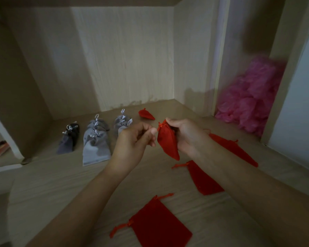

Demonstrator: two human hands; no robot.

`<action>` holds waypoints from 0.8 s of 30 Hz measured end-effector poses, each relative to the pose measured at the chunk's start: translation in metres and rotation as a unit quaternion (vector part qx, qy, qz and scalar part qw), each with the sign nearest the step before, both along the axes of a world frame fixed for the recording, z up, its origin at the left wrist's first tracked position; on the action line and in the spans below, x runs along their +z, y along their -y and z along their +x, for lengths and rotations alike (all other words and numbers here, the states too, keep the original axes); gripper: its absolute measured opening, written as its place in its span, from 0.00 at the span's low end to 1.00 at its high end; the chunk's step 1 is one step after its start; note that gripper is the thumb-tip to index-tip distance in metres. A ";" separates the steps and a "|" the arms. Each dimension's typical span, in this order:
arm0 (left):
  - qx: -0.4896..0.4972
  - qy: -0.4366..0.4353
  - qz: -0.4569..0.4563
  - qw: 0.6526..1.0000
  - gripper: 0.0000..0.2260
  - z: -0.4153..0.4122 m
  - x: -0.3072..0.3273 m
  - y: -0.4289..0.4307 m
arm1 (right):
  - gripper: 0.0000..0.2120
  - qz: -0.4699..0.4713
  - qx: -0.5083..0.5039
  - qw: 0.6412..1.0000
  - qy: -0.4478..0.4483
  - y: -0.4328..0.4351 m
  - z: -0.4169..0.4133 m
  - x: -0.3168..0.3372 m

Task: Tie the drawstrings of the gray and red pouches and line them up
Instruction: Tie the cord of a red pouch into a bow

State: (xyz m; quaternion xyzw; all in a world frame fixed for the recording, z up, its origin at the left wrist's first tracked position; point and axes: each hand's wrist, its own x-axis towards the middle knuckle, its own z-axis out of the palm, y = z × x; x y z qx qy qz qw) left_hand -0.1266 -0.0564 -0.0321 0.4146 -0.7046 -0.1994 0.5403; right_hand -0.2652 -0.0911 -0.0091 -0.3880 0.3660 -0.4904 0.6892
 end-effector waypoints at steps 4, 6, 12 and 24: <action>-0.059 -0.026 0.025 0.998 0.10 0.000 0.005 -0.002 | 0.14 -0.038 0.005 0.999 0.016 -0.003 0.003 -0.002; -0.063 -0.031 0.022 0.997 0.09 0.002 0.004 -0.001 | 0.14 -0.095 -0.010 0.995 -0.034 -0.003 0.002 -0.004; -0.004 0.004 0.069 0.998 0.06 0.011 0.002 0.007 | 0.14 -0.237 -0.049 0.940 -0.242 0.011 -0.010 -0.011; -0.017 0.075 0.221 0.972 0.08 0.003 0.025 0.037 | 0.08 -0.336 -0.108 0.869 -0.347 0.033 -0.030 -0.017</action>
